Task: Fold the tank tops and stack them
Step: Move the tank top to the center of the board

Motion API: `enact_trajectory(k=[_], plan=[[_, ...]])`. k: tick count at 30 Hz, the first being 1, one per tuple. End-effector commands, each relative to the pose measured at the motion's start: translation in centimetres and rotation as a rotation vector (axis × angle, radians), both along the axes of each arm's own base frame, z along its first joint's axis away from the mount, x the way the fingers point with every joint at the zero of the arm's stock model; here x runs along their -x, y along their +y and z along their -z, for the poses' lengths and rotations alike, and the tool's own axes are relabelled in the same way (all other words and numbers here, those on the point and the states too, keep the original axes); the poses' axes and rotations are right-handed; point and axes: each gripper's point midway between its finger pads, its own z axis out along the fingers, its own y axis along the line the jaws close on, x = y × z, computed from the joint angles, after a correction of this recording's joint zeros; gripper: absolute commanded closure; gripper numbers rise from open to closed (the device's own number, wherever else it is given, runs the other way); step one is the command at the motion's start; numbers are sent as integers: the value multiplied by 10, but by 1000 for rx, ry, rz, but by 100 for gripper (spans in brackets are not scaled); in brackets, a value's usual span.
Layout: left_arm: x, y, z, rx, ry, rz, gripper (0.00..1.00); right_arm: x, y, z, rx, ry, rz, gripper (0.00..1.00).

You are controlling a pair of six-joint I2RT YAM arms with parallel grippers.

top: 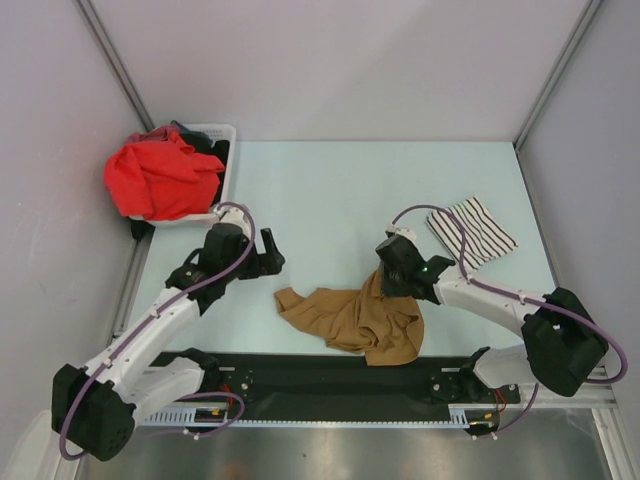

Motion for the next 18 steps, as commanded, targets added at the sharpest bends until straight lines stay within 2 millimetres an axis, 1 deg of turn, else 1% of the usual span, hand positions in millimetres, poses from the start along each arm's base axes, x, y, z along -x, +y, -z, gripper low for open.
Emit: enact_trajectory(k=[1, 2, 3, 4, 5, 6, 7, 8, 9, 11, 12, 13, 14, 15, 16, 17, 18], plan=[[-2, -20, 6, 56, -47, 68, 0, 1, 7, -11, -7, 5, -18, 75], [-4, -24, 6, 65, -66, 80, 0, 0, 9, -15, -8, -3, -30, 94], [2, -34, 14, 70, -46, 132, 0, -4, 12, -22, -16, -18, -38, 99], [4, -39, 17, 56, -44, 164, 0, -6, 15, -28, -24, -28, -48, 100], [6, -42, 22, 32, -21, 178, 0, -12, 25, -45, -63, -54, -70, 100], [9, -56, 28, 8, 2, 225, 0, -16, 32, -54, -77, -76, -111, 100], [10, -61, 30, -13, 1, 254, 0, -22, 43, -66, -111, -102, -138, 100], [14, -73, 36, -24, 11, 294, 0, -27, 65, -94, -179, -138, -220, 100], [11, -73, 38, -40, 4, 282, 0, -31, 77, -111, -217, -161, -262, 100], [6, -75, 41, -40, -3, 268, 0, -34, 102, -151, -290, -193, -356, 100], [2, -69, 44, -62, -6, 228, 0, -46, 116, -199, -333, -284, -394, 100], [0, -67, 42, -58, -12, 202, 0, -47, 118, -218, -346, -311, -406, 100], [-2, -65, 41, -55, -18, 185, 0, -56, 115, -236, -345, -357, -384, 100], [-6, -57, 36, -70, -44, 131, 0, -65, 110, -273, -368, -435, -354, 100], [-8, -52, 31, -64, -52, 94, 0, -71, 100, -282, -361, -446, -316, 100], [-7, -46, 30, -79, -53, 73, 0, -89, 78, -291, -367, -464, -253, 100], [-8, -42, 22, -82, -74, 52, 0, -97, 64, -294, -376, -465, -215, 100]])
